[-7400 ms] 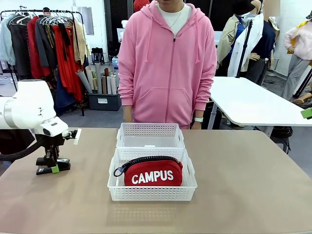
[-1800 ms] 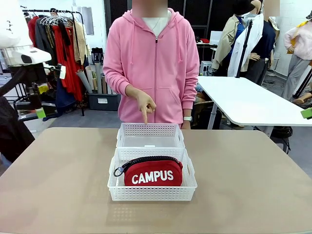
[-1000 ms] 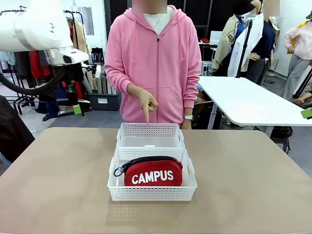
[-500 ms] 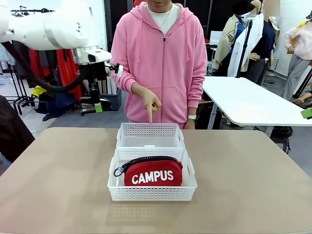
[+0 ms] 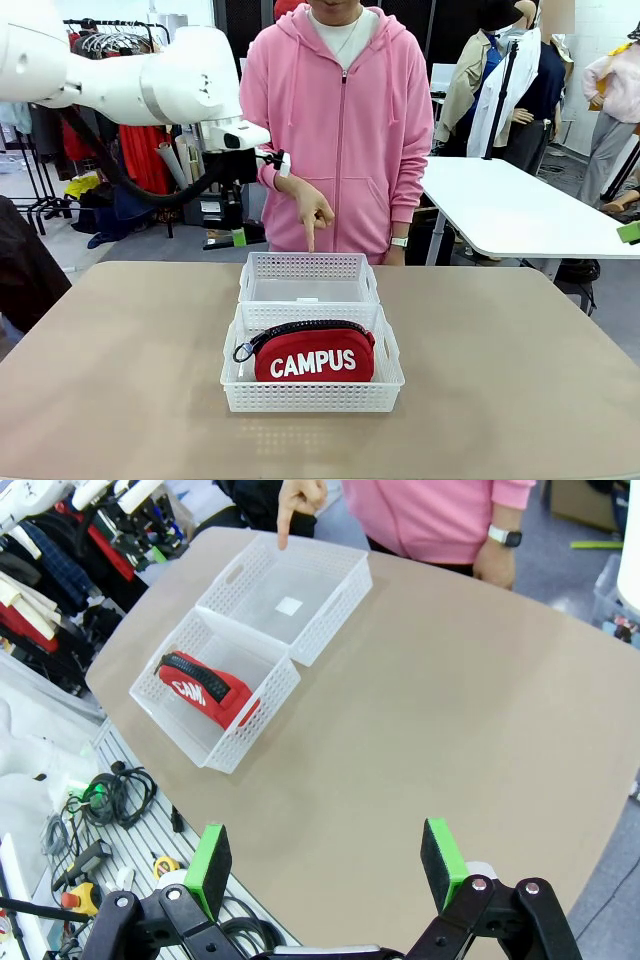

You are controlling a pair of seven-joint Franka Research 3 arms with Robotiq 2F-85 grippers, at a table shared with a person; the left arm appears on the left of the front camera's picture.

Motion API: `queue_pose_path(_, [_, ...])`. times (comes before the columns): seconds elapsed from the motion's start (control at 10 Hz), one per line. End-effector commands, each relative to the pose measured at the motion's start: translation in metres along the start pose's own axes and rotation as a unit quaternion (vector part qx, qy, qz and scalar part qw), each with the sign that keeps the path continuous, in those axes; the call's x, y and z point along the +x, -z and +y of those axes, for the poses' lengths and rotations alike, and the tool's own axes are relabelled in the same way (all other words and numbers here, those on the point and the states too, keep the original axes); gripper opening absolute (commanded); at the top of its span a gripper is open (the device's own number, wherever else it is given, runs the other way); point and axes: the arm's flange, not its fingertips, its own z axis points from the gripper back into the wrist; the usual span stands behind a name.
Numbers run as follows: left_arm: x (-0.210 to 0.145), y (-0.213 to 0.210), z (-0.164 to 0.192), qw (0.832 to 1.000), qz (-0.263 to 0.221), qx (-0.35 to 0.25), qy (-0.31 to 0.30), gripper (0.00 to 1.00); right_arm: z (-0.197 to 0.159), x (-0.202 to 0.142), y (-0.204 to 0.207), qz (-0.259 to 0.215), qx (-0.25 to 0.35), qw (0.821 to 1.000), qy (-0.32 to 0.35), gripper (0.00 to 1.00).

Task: Distribute items into two baskets.
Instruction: Place the picked Stapler into the Organizing basket as instructed by the person.

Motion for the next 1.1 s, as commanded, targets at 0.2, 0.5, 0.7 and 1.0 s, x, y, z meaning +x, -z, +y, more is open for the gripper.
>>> queue_pose_path(0.2, [0.032, 0.015, 0.011, 0.999, 0.010, 0.047, 0.002, 0.07, -0.001, 0.001, -0.001, -0.007, 0.004, 1.000, -0.004, 1.00])
queue_pose_path(0.5, [0.060, 0.017, 0.023, 0.998, 0.015, 0.063, 0.016, 0.07, -0.001, 0.001, -0.001, -0.007, 0.004, 1.000, -0.004, 1.00])
queue_pose_path(0.7, [0.078, 0.021, 0.025, 0.997, 0.014, 0.070, 0.030, 0.07, -0.001, 0.001, -0.001, -0.007, 0.004, 1.000, -0.004, 1.00])
queue_pose_path(1.0, [0.101, 0.041, 0.021, 0.995, 0.027, 0.077, 0.055, 0.07, -0.001, 0.001, -0.001, -0.007, 0.004, 1.000, -0.004, 1.00])
